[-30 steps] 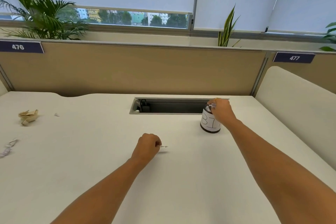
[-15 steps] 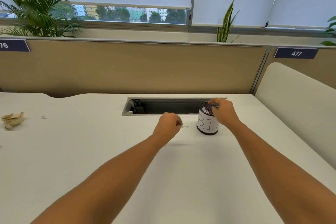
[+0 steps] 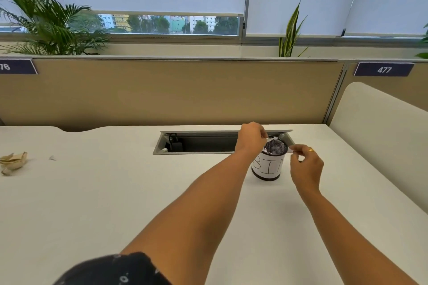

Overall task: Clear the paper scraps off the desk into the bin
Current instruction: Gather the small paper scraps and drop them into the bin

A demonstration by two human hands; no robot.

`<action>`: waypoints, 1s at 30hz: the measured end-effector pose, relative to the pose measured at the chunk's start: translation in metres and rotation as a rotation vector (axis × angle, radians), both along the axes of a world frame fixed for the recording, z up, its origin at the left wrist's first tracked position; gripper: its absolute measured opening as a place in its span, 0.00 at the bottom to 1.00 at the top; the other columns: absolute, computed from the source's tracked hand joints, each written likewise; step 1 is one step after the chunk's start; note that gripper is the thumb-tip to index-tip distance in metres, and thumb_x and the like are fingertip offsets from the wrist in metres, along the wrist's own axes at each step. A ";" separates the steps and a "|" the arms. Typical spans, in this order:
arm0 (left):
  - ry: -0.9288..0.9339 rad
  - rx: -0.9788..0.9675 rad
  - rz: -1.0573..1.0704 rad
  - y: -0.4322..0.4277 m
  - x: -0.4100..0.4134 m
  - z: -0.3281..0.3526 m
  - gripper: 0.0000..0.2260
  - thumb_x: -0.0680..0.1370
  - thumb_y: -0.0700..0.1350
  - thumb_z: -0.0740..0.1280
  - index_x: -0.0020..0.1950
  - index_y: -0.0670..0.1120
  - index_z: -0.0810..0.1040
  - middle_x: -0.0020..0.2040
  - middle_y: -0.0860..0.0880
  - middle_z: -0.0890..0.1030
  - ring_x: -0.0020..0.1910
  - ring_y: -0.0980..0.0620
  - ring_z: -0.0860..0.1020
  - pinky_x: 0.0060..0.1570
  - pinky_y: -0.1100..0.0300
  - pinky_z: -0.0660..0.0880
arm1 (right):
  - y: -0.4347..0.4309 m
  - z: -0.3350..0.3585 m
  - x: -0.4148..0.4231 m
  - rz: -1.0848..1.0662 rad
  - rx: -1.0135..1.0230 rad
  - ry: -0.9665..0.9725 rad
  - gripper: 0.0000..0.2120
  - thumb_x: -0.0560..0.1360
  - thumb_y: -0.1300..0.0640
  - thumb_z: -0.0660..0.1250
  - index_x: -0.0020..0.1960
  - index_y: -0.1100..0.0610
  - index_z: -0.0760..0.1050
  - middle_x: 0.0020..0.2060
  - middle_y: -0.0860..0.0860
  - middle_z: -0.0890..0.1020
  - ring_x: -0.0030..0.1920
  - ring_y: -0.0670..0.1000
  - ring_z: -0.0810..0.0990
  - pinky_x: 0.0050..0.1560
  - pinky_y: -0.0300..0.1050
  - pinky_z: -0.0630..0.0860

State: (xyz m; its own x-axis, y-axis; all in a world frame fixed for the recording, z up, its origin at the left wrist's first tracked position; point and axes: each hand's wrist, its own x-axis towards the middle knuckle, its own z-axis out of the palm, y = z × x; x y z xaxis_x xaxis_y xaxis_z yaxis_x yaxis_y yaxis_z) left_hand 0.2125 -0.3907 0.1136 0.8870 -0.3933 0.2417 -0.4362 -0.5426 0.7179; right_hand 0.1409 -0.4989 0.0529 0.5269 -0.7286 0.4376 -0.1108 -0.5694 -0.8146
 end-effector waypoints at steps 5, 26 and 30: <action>0.056 0.007 -0.054 -0.012 0.001 -0.010 0.13 0.74 0.32 0.65 0.58 0.39 0.78 0.56 0.38 0.80 0.55 0.42 0.78 0.56 0.53 0.76 | -0.007 -0.018 -0.007 -0.034 0.069 0.050 0.11 0.76 0.69 0.59 0.52 0.64 0.79 0.51 0.62 0.82 0.53 0.60 0.79 0.55 0.49 0.76; 0.099 0.247 0.179 0.162 -0.044 -0.123 0.19 0.79 0.46 0.60 0.69 0.47 0.65 0.71 0.49 0.68 0.70 0.51 0.64 0.70 0.59 0.56 | 0.064 -0.069 -0.050 0.215 -0.071 0.434 0.10 0.75 0.66 0.62 0.53 0.62 0.78 0.57 0.56 0.80 0.60 0.57 0.74 0.60 0.48 0.70; 0.025 0.290 0.243 0.223 -0.066 -0.140 0.19 0.79 0.50 0.58 0.69 0.49 0.66 0.73 0.52 0.64 0.73 0.54 0.59 0.72 0.60 0.52 | 0.096 -0.075 -0.059 0.256 -0.315 0.559 0.16 0.78 0.58 0.60 0.64 0.60 0.73 0.67 0.56 0.74 0.69 0.55 0.69 0.70 0.49 0.62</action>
